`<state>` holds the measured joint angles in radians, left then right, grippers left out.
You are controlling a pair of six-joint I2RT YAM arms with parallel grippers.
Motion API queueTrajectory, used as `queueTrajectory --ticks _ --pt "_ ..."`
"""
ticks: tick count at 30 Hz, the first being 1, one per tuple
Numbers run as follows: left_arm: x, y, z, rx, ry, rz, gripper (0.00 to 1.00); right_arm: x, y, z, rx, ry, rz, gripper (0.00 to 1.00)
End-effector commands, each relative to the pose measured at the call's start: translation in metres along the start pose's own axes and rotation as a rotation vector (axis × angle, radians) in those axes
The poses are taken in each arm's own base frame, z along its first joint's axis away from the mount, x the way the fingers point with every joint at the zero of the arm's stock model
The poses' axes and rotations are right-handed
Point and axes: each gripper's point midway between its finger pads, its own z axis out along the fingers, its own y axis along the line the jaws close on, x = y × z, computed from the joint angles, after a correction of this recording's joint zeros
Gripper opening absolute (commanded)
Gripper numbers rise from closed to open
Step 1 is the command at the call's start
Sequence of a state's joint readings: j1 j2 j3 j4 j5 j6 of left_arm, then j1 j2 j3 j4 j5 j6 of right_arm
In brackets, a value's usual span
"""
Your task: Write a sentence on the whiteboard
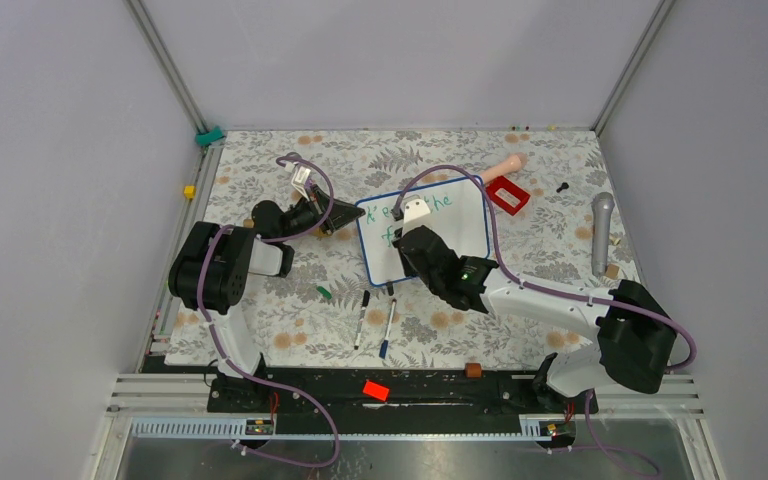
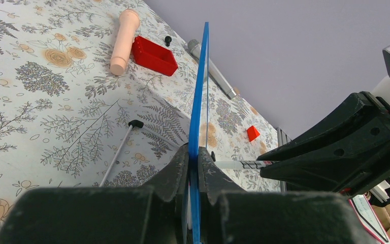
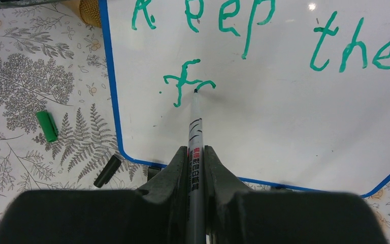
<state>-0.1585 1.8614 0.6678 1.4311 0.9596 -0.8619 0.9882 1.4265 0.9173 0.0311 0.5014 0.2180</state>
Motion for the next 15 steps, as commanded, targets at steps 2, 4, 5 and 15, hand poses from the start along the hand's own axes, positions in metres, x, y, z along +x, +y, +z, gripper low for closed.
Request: queueTrajectory --ticks 2,4,5,15 --pt "-0.001 -0.012 0.005 0.069 0.02 0.094 0.0 0.001 0.0 0.0 -0.002 0.016 0.011 0.0" --pt "-0.001 -0.012 0.005 0.069 0.02 0.095 0.0 0.008 -0.005 -0.001 0.019 0.043 -0.007 0.0" --pt "-0.001 -0.012 0.005 0.068 0.019 0.095 0.0 0.008 -0.006 -0.001 0.024 0.045 -0.009 0.0" --pt "-0.001 -0.012 0.005 0.068 0.019 0.095 0.0 0.003 -0.018 -0.001 0.088 0.033 -0.028 0.0"
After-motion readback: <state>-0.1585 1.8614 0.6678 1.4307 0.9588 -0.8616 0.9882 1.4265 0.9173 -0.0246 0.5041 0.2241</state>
